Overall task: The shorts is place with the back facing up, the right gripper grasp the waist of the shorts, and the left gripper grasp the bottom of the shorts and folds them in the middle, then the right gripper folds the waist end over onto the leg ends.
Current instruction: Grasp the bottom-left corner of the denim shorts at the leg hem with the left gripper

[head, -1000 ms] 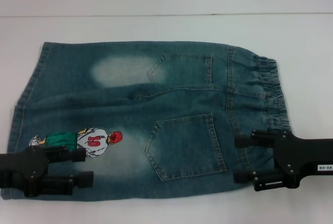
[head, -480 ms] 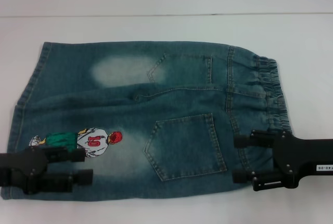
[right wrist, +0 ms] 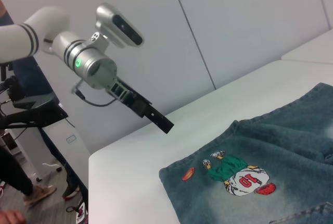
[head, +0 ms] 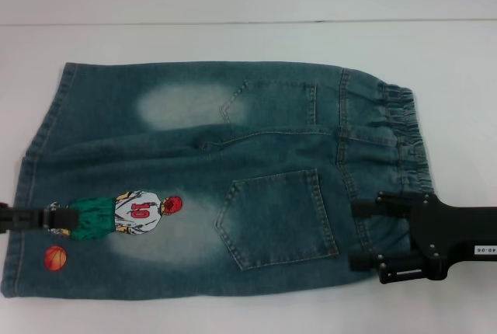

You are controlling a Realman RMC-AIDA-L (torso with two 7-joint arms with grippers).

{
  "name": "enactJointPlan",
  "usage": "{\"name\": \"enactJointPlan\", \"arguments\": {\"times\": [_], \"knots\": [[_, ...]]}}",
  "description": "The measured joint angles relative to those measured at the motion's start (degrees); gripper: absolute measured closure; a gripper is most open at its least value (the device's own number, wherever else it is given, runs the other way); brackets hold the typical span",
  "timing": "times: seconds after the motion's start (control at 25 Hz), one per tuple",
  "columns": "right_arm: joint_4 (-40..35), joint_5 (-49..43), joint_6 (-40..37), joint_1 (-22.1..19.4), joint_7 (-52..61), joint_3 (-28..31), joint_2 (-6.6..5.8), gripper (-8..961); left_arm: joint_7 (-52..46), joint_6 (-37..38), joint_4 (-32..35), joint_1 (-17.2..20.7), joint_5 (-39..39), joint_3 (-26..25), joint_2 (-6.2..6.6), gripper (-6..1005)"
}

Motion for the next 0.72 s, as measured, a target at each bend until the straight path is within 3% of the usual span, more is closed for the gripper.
{"name": "enactJointPlan", "arguments": {"times": [0.2,0.72], "knots": [[-0.04,0.13,-0.03,-0.08,-0.61,0.04,0.00,-2,-6.79,0.06,0.09,-0.77,5.81,-0.55,0.80,124],[0.00,0.23,0.03,0.02,-3.29,0.25,0.39,-2,-13.35,-8.26,0.15,-1.42,18.89,-0.42,0.91,124]]}}
